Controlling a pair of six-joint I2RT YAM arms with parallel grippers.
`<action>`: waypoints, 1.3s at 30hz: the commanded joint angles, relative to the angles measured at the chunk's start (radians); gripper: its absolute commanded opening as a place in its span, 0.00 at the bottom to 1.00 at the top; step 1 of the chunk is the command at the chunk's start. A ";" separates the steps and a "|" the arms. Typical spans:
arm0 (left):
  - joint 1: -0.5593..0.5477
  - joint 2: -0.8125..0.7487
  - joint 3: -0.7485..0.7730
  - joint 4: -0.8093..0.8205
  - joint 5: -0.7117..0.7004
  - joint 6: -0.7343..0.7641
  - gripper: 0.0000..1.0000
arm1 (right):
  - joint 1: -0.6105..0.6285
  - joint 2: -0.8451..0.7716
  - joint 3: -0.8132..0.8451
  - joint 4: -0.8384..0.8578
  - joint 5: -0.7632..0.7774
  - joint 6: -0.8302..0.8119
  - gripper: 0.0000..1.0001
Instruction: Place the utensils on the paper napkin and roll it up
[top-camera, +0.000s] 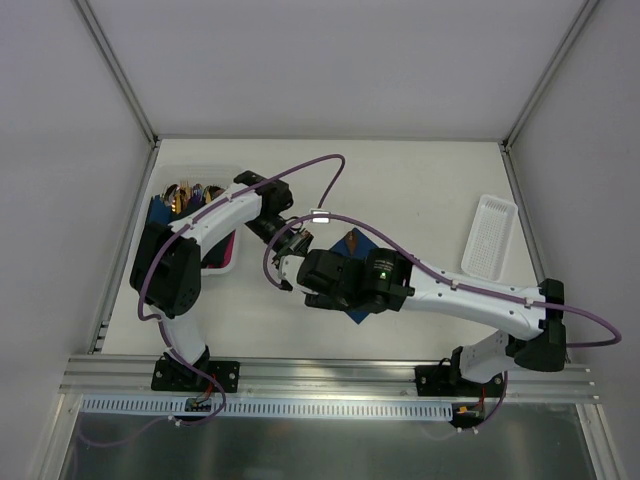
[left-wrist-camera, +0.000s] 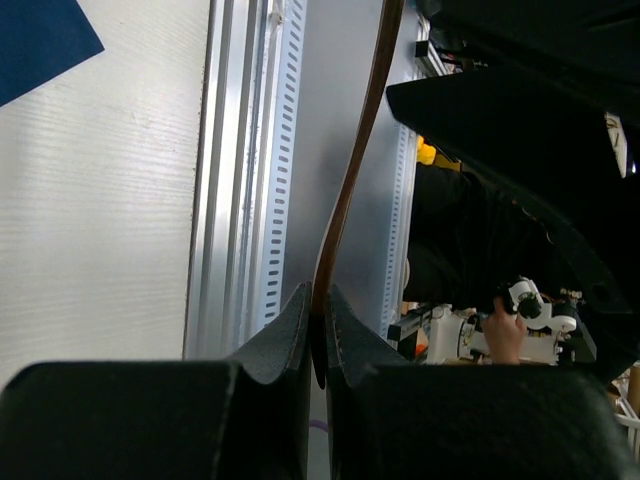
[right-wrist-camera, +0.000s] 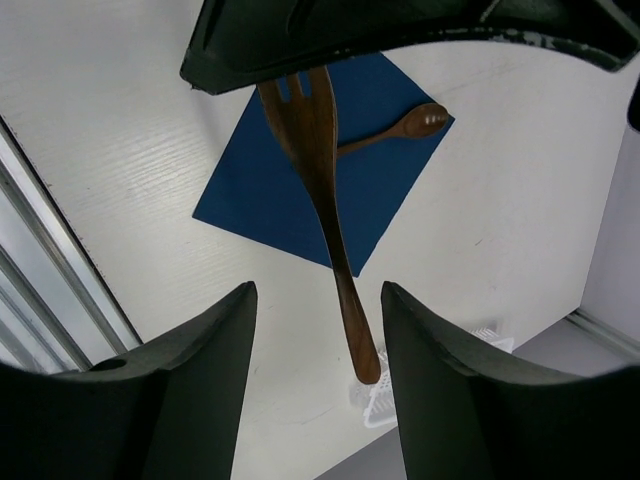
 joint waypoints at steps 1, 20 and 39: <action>-0.012 -0.013 -0.007 -0.199 0.041 0.000 0.00 | -0.006 0.029 0.037 0.021 0.004 -0.031 0.55; -0.013 -0.022 -0.010 -0.197 0.038 0.007 0.00 | -0.006 0.032 -0.019 0.047 0.058 -0.051 0.08; 0.425 -0.048 0.463 -0.063 0.045 -0.248 0.99 | -0.143 -0.151 -0.196 0.113 -0.109 0.206 0.00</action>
